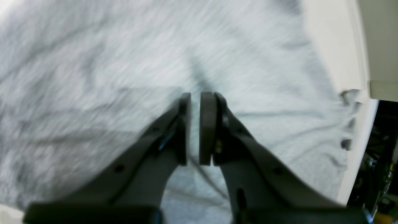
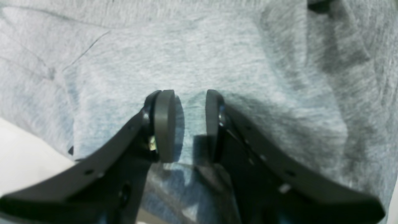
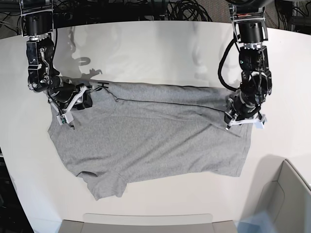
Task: Fold the T-shirt properly
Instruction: 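Release the shoulders and lay the folded layer flat, then move both grippers along the shirt sides toward the hem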
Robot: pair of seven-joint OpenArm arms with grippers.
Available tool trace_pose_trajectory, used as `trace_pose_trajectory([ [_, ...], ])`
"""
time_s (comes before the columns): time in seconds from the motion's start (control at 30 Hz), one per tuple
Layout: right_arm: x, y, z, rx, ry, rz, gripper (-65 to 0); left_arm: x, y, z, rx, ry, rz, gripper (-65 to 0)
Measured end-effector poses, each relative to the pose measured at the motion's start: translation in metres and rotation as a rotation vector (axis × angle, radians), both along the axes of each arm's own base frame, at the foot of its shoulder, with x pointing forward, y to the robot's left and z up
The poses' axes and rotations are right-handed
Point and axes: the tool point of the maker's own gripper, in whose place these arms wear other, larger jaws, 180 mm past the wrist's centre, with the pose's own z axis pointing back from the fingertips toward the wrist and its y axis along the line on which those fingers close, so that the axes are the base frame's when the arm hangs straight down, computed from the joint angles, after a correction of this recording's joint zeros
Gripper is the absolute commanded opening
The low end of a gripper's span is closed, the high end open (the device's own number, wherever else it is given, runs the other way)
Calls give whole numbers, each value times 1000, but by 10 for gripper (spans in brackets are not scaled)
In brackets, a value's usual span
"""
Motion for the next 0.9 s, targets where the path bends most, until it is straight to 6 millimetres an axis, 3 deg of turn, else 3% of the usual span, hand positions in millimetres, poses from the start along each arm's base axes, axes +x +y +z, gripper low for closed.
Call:
trace_pose_trajectory([
  [0.1,-5,1,-2,12,-3,-3,-486,5,17,2,50,-43,72,-582],
  [0.17,-9,-1,-4,14,8,-4,-486,9,18,-3,43,-44,102,-581],
  [0.33,-11,-2,-4,15,6,-2,-486,1,11,-38,-8,28,101,-581],
  [0.43,-20,-10,-5,12,20,6,-486,-35,13,-62,-10,100,89,-582],
  [0.53,-32,-26,-3,-18,25,-7,-486,-71,13,-70,-17,125,38,-582],
  [0.67,-52,-44,4,-70,36,-30,-486,-119,14,-74,11,136,19,-582],
  [0.9,-103,-41,1,-100,75,4,-486,-181,9,-69,56,167,-18,-582],
])
